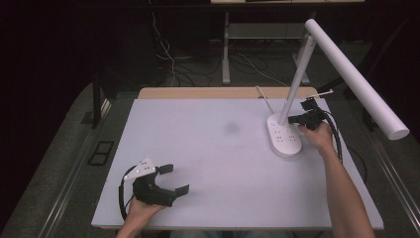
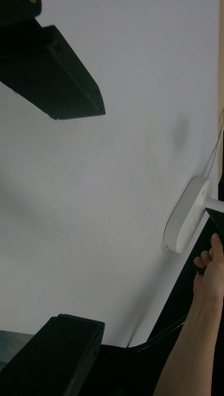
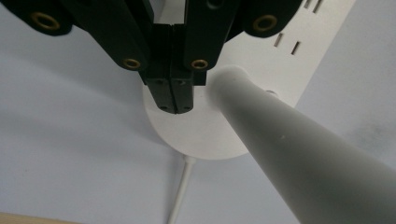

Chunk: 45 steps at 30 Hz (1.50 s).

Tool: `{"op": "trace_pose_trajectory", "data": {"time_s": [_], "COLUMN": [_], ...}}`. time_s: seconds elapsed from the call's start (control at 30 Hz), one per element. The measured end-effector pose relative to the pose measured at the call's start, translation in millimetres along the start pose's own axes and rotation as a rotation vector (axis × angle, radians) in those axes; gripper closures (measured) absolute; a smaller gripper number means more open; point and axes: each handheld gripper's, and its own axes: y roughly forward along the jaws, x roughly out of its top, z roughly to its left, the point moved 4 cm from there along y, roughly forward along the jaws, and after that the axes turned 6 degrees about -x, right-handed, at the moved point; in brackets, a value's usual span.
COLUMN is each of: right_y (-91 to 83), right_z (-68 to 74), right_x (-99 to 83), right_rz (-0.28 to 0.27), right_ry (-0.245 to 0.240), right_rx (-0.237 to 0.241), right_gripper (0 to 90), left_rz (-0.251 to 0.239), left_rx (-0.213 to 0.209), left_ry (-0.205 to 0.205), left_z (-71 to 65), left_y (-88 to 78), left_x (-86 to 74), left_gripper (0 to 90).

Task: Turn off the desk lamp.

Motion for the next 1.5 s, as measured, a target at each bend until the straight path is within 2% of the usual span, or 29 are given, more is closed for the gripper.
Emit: {"op": "trace_pose_trajectory", "data": {"time_s": [0.1, 0.13, 0.47, 0.63, 0.87, 0.9, 1.0, 1.07, 1.1, 1.13, 1.2, 1.3, 1.43, 1.5], "right_y": [-0.4, -1.1, -1.1, -1.3, -1.6, -0.8, -0.2, -0.9, -4.9, -4.9, -9.0, -6.2, 0.5, 1.0], "right_z": [-0.8, -1.5, -2.9, -1.4, 1.6, 2.1, 2.1, 1.2, 0.6, 0.6, 1.2, 2.8, 3.0, 2.9], "right_x": [0.5, -0.2, -1.0, -1.8, -0.6, -0.6, -0.5, -0.3, 1.3, 1.3, 3.5, 2.2, -0.3, 1.1], "right_rz": [0.006, 0.014, 0.011, 0.011, 0.017, 0.003, -0.006, -0.002, -0.026, -0.026, -0.048, -0.035, -0.022, -0.011], "right_ry": [-0.015, 0.001, 0.014, 0.021, 0.000, 0.005, 0.008, 0.007, 0.017, 0.017, 0.028, 0.017, 0.042, 0.031], "right_rx": [-0.021, -0.002, 0.009, -0.004, -0.032, -0.047, -0.051, -0.039, -0.026, -0.026, 0.006, 0.010, 0.022, 0.013], "right_gripper": [90.0, 90.0, 90.0, 90.0, 90.0, 90.0, 90.0, 90.0, 90.0, 90.0, 90.0, 90.0, 90.0, 90.0], "left_rz": [-0.001, 0.000, 0.001, 0.001, -0.003, -0.006, -0.006, -0.001, -0.002, -0.002, 0.001, 0.003, 0.004, 0.003], "left_rx": [0.002, 0.002, 0.002, 0.001, 0.001, 0.002, 0.003, 0.004, 0.004, 0.004, 0.003, 0.001, 0.003, 0.004], "left_ry": [-0.003, -0.003, 0.000, 0.002, 0.003, 0.000, -0.002, -0.001, -0.002, -0.004, -0.001, 0.000, -0.002, -0.004], "left_z": [0.8, 0.9, -0.2, -1.3, -2.9, -2.2, -0.5, 0.7, 0.8, 0.8, 0.8, -0.6, -0.8, -0.2], "left_y": [-0.1, -0.2, 0.0, -0.3, -1.2, -1.6, -2.1, -2.3, -2.1, -1.8, -0.8, 0.1, -0.6, -0.8], "left_x": [0.0, 0.0, 0.0, 0.2, 0.2, 0.1, 0.1, -0.1, -0.1, -0.1, -0.1, 0.0, -0.7, -0.7], "left_gripper": [0.0, 0.0, 0.0, 0.0, 0.0, 0.0, 0.0, 0.0, 0.0, 0.0, 0.0, 0.0, 0.0, 0.0]}}
